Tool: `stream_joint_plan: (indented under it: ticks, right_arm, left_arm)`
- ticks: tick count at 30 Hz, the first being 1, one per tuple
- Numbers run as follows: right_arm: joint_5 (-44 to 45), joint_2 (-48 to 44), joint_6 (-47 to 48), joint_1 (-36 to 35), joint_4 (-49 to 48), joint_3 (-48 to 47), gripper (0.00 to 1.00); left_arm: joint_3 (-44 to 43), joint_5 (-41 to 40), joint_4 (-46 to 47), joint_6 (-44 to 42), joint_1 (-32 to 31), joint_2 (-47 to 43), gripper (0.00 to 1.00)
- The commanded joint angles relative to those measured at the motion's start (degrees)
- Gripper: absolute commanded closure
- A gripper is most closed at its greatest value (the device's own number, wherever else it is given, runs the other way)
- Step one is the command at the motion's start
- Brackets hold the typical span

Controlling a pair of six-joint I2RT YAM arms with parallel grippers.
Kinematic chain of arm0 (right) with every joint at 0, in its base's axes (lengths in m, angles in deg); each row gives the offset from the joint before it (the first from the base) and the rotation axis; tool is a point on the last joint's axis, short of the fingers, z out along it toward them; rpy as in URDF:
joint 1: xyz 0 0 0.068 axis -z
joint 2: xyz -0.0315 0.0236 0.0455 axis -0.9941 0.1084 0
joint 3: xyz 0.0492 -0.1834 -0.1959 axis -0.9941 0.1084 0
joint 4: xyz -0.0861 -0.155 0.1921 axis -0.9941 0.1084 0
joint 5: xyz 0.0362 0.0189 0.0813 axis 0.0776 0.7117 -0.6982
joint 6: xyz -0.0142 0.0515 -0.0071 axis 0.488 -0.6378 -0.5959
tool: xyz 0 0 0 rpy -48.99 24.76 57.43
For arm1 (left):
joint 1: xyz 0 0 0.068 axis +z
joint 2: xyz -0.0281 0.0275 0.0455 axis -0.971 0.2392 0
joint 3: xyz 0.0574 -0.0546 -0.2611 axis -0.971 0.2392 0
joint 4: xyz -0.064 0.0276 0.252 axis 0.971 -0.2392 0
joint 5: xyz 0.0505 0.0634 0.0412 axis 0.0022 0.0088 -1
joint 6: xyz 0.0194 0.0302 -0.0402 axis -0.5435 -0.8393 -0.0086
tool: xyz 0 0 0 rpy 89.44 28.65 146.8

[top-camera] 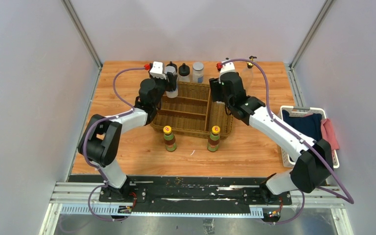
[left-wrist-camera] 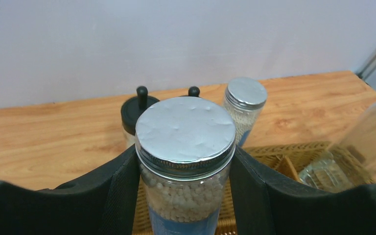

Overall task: Organize the condiment bottles
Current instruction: Place the bottle in the storage box.

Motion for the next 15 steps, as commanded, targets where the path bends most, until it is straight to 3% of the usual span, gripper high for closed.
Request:
stream_joint_plan:
  ticks: [1, 15]
  right_arm:
    - [2.12, 0.53, -4.05, 0.93, 2.05, 1.17, 0.30]
    - [9.59, -1.95, -12.02, 2.33, 3.87, 8.99, 0.31]
  left_arm:
    - [-2.97, -3.59, 11.37, -4.21, -0.33, 1.72, 0.82]
    - [-5.16, -5.58, 26.67, -7.16, -0.33, 12.75, 0.83]
